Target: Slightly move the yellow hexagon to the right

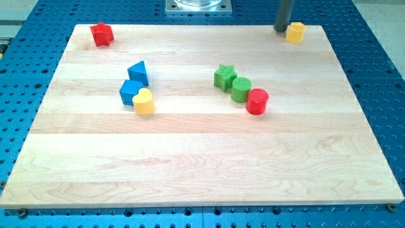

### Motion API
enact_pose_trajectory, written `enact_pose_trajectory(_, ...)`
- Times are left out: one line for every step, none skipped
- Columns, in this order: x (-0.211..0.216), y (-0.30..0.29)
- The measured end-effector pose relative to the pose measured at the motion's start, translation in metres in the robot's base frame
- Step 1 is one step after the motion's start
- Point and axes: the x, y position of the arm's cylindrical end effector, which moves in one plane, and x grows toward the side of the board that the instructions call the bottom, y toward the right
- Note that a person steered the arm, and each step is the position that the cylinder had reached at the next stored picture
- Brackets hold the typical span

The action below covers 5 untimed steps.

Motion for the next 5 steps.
enact_pose_trajectory(0.000, 0.031)
enact_pose_trajectory(0.002, 0.036)
enact_pose_trajectory(0.002, 0.036)
enact_pose_trajectory(0.005, 0.000)
enact_pose_trajectory(0.023, -0.070)
